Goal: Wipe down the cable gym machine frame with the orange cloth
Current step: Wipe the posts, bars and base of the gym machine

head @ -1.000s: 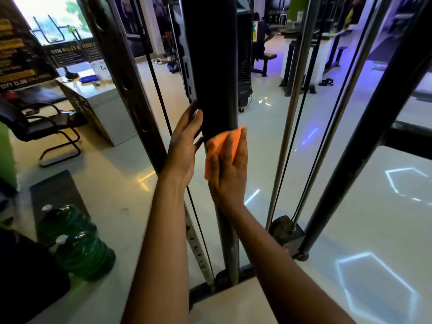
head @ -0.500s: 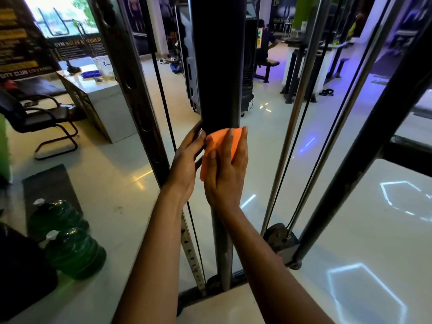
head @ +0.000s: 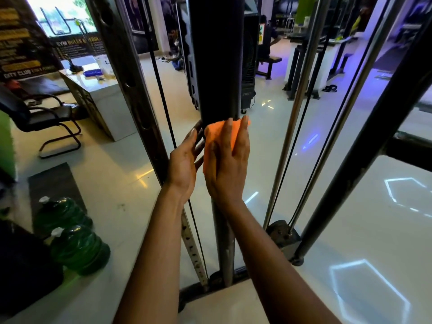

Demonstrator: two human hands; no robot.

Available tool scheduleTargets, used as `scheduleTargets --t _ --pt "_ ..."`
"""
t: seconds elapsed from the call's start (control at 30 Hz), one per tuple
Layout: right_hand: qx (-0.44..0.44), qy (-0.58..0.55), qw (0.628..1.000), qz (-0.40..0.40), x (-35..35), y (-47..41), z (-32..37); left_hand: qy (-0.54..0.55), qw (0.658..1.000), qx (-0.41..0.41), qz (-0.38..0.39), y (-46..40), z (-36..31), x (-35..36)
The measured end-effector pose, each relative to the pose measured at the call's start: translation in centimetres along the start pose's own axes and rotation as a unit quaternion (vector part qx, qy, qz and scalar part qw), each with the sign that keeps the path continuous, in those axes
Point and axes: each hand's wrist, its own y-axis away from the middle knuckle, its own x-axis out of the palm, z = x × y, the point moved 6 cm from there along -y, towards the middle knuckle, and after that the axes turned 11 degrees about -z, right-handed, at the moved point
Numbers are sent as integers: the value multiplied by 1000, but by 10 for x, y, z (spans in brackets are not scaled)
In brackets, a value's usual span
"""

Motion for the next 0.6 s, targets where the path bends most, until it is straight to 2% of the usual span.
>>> scheduleTargets --t 0.1,0.3,0.37,0.47,0.6 --pt "-8 31 999 16 7 32 -21 3 1000 -4 1 -1 3 -2" --pt "33 64 990 122 -3 138 -93 8 999 -39 -9 1 22 -6" --pt "41 40 991 123 -6 129 -87 -2 999 -52 -8 2 32 -7" --pt "39 4 996 85 -5 87 -61 -9 997 -71 -10 4 47 -10" --pt "9 7 999 46 0 44 -35 -14 996 -85 -16 5 53 -12"
